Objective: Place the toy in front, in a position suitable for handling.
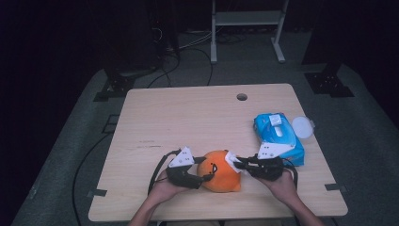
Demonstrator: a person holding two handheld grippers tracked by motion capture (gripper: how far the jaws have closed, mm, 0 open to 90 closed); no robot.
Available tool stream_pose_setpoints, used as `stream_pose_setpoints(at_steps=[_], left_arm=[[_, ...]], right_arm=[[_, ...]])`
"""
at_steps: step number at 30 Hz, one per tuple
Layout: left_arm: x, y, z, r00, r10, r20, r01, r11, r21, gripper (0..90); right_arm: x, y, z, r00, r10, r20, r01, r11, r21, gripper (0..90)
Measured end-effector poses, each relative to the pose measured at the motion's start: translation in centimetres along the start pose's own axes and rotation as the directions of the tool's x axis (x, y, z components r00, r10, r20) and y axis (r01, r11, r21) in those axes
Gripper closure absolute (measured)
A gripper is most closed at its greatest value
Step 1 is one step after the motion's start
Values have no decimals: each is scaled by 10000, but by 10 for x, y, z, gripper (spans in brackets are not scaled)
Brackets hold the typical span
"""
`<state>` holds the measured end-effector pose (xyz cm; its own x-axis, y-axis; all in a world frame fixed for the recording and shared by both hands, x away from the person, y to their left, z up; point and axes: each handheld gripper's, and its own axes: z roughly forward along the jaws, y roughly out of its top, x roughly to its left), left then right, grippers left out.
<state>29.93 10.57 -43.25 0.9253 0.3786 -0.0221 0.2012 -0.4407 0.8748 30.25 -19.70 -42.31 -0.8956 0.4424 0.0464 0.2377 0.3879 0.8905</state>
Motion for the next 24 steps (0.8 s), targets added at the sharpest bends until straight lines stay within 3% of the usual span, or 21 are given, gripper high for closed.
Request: stream_pose_setpoints(at_steps=[5,8,9,10,16,24], left_arm=[[-10,1,2,9989,469,-58,-468,9989,61,364],[-14,1,3,9974,715,-65,-714,9974,110,369],[-17,1,3,9946,1031,-118,-1029,9945,187,368],[-18,1,3,9939,1092,-156,-1089,9938,210,367],[-15,-3,1,9953,963,-54,-962,9952,157,364],[-12,-4,2,9974,719,-58,-719,9974,25,348]], right_arm=[[14,18,12,9982,-478,-363,472,9987,-190,805],[14,29,23,9974,-589,-427,575,9978,-318,805],[13,32,27,9971,-603,-472,587,9977,-341,805],[10,34,30,9972,-542,-513,525,9980,-342,805],[-9,30,33,9996,-125,-239,123,9999,-111,805],[-24,1,8,9978,484,447,-491,9987,144,805]])
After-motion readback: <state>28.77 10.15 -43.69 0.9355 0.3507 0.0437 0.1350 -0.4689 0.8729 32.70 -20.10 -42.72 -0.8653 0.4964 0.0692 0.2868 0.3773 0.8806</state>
